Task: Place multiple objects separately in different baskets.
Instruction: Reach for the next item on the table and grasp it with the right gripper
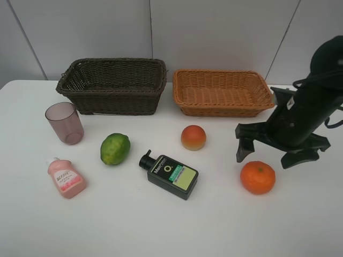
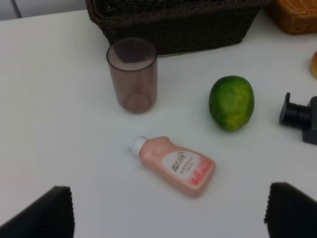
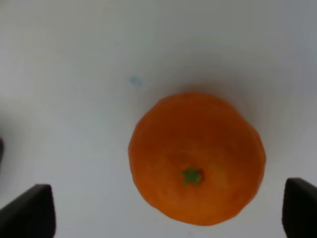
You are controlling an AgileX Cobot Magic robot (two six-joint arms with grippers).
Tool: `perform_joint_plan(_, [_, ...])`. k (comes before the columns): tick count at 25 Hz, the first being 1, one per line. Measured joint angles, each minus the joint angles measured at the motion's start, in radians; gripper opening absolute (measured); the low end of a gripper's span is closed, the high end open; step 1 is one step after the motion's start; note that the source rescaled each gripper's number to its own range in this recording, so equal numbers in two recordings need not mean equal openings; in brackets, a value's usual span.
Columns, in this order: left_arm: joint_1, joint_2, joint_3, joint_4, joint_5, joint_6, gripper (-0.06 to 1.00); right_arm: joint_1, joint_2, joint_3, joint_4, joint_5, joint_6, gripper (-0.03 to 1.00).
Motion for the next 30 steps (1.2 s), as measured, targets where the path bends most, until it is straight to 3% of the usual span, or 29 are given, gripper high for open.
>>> perform_joint_plan(12, [0.0, 0.0, 0.0, 0.0, 0.0, 0.0, 1.0, 0.01, 0.115, 0.0, -0.026, -0.041, 0.136, 1.0])
perform_joint_plan(30, [0.0, 0.0, 0.0, 0.0, 0.0, 0.0, 1.0, 0.01, 0.182, 0.045, -0.018, -0.17, 0.153, 1.0])
